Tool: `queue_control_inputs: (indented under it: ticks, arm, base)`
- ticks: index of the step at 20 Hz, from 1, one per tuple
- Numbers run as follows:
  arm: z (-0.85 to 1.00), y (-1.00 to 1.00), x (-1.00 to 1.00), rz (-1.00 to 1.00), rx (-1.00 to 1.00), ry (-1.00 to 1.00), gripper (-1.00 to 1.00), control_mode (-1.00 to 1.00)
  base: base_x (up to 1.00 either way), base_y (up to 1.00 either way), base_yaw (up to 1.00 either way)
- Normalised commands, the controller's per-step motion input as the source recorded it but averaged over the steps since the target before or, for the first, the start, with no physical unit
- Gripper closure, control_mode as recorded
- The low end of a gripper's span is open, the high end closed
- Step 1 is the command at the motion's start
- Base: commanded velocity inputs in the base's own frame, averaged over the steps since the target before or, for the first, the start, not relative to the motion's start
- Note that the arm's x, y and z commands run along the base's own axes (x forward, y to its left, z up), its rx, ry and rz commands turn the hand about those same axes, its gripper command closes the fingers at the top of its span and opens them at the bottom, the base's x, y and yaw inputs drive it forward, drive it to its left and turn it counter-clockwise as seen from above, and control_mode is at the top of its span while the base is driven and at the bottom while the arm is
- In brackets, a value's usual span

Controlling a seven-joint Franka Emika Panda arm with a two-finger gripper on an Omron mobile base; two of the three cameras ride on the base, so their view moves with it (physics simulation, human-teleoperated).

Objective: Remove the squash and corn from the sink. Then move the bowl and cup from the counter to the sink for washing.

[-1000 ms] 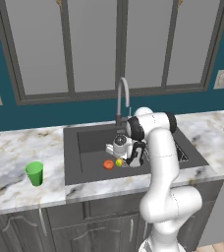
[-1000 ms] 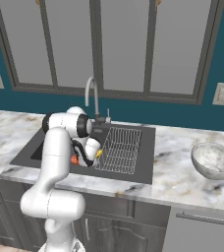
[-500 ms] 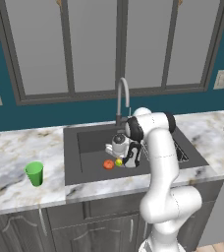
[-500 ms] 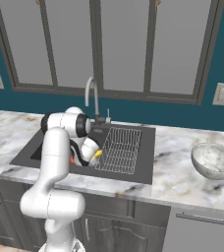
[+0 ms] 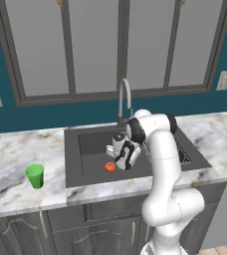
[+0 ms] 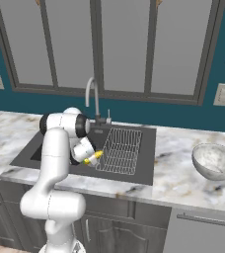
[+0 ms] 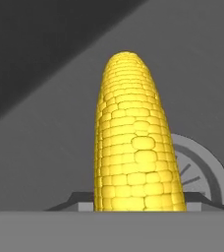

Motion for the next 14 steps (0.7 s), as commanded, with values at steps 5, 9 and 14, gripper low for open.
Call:
queue_control_inputs:
  ticks: [5,9,14]
  arm:
    - [-0.14,-0.02,0.00,0.00,0.05,0.04,1.00,-1.00]
    - [-0.01,0.00,-0.07,0.00,0.06,-0.01,1.00,-1.00]
    - [0.08,0.00,-0.17,-0.01,0.02,-0.04,1.00,-1.00]
  base:
    - [0.00,0.00,0.00]
    - [0.00,0.00,0.00]
    - [0.00,0.00,0.00]
